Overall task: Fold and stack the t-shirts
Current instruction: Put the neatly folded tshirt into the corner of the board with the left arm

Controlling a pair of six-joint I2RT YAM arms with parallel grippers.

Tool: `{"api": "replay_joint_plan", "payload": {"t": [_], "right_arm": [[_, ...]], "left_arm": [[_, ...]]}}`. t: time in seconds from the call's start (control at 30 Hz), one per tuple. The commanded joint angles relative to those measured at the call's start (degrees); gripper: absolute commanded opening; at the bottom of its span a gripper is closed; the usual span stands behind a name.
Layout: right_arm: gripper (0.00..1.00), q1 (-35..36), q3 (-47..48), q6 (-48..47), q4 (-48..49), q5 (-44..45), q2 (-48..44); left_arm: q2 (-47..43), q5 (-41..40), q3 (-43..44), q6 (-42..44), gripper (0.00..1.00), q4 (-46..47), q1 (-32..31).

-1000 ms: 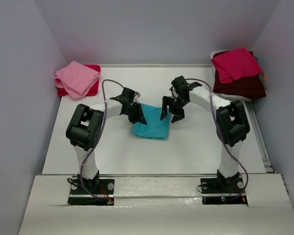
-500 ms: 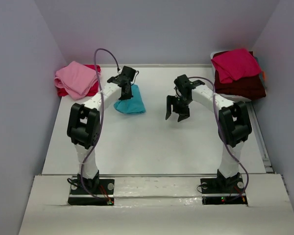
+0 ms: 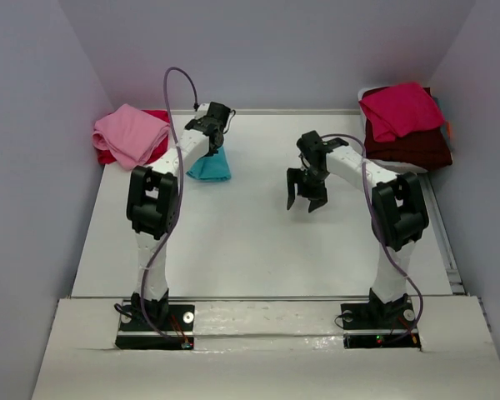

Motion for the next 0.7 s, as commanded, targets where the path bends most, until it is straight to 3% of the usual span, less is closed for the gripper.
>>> {"api": "replay_joint_plan", "payload": {"t": [0.0, 0.67], "right_arm": [[0.75, -0.2, -2.3, -0.3, -2.0, 1.8, -3.6], [0.76, -0.2, -1.0, 0.0, -8.9, 6.0, -2.7]], "left_arm": [[-2.3, -5.4, 4.7, 0.8, 0.06, 3.1, 3.3], [-0.8, -0.8, 16.3, 7.6, 0.05, 15.7, 14.7]]}}
